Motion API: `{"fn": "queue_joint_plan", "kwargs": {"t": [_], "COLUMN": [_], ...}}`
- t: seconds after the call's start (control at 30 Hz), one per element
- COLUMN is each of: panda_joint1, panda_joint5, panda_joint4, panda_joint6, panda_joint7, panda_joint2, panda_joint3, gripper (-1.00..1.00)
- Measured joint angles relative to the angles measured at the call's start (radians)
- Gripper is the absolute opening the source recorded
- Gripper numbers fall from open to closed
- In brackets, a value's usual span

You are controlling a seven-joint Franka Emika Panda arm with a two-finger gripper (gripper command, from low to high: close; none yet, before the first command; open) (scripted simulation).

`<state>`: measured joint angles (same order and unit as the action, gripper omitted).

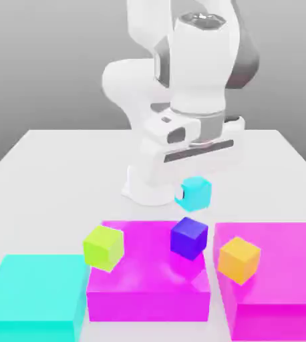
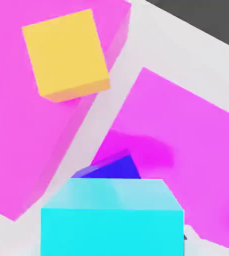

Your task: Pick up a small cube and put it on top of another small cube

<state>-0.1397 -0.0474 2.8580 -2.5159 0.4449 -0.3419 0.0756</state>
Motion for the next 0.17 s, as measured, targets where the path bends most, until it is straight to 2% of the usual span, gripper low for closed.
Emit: {"fn": "queue_joint_plan", "kwargs": {"t": [0.03, 0.07, 0.17], "panda_joint1": [0.001, 0.003, 0.003], "panda_joint5": [0.001, 0.003, 0.003], "panda_joint4": [0.009, 0.017, 0.017], "panda_joint6": [-0.042, -0.079, -0.079], "panda_joint7": [0.000, 0.000, 0.000], "panda_joint2": [0.033, 0.062, 0.062], "panda_joint3": [0.002, 0.004, 0.004], "gripper": [-1.00, 1.00, 1.00]}}
